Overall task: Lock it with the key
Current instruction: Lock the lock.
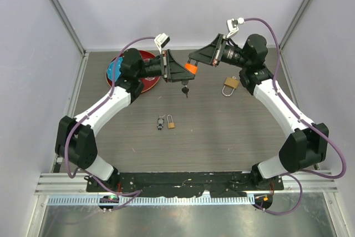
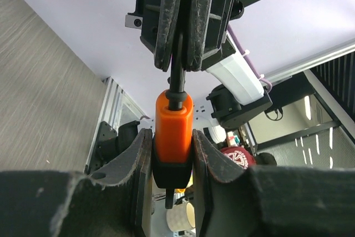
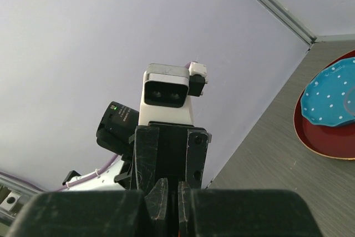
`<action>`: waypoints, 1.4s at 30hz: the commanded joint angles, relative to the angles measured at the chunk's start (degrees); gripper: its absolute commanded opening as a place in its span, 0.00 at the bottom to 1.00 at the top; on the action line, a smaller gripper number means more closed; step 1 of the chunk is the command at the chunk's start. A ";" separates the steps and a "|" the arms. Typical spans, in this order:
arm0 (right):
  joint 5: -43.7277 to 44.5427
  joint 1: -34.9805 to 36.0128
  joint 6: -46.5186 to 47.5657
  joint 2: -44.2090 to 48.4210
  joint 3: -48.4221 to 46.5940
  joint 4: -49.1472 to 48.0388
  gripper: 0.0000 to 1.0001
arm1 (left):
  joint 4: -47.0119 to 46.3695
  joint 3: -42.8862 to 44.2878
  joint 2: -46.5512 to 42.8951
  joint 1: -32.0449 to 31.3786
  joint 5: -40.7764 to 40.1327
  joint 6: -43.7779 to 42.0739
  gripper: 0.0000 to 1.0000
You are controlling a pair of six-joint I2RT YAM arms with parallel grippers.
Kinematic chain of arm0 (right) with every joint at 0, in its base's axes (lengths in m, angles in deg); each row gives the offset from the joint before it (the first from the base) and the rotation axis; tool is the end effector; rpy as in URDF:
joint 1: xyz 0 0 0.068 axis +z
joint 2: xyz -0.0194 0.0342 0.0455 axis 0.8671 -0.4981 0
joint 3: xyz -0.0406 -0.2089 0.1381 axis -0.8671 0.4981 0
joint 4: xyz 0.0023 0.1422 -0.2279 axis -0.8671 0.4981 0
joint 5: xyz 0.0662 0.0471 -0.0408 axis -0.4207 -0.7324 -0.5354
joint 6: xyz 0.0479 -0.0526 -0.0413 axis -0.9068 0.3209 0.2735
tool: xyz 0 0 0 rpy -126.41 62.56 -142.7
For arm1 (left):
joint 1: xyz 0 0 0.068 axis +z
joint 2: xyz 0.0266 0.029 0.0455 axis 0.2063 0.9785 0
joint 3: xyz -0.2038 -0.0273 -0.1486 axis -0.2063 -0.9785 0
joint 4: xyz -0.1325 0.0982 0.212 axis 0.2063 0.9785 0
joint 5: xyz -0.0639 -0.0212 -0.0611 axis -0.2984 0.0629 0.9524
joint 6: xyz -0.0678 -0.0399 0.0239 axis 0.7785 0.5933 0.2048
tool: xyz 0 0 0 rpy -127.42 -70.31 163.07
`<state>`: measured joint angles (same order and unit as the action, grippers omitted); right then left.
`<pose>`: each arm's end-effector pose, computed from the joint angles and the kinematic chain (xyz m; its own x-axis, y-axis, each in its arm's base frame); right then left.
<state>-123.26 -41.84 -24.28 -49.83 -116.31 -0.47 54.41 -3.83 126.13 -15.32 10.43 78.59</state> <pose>0.3341 0.1699 0.3987 -0.7068 0.3130 -0.6343 -0.6272 0.1373 0.7667 0.3115 -0.2288 0.3622 -0.8981 -0.1121 -0.4252 0.4348 -0.0812 -0.8969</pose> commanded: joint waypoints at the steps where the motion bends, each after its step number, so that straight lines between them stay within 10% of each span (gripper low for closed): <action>1: -3.83 3.51 2.67 2.62 2.46 2.70 0.02 | -4.35 4.88 -1.91 0.15 -7.45 -2.59 0.00; 18: -5.06 10.72 17.78 7.36 7.38 25.37 0.02 | 6.92 9.46 -1.22 0.15 -19.23 -9.63 0.00; 30: -4.79 11.78 18.58 10.70 12.13 23.46 0.02 | -15.47 10.52 2.22 0.15 -15.72 2.41 0.00; 42: -4.71 11.77 16.12 11.41 13.28 20.99 0.02 | -5.65 8.93 -1.74 0.24 -16.78 -3.74 0.00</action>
<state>-109.93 -37.34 -8.67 -38.15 -107.46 5.67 57.84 -0.26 129.43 -16.59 15.46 74.55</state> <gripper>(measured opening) 0.107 0.328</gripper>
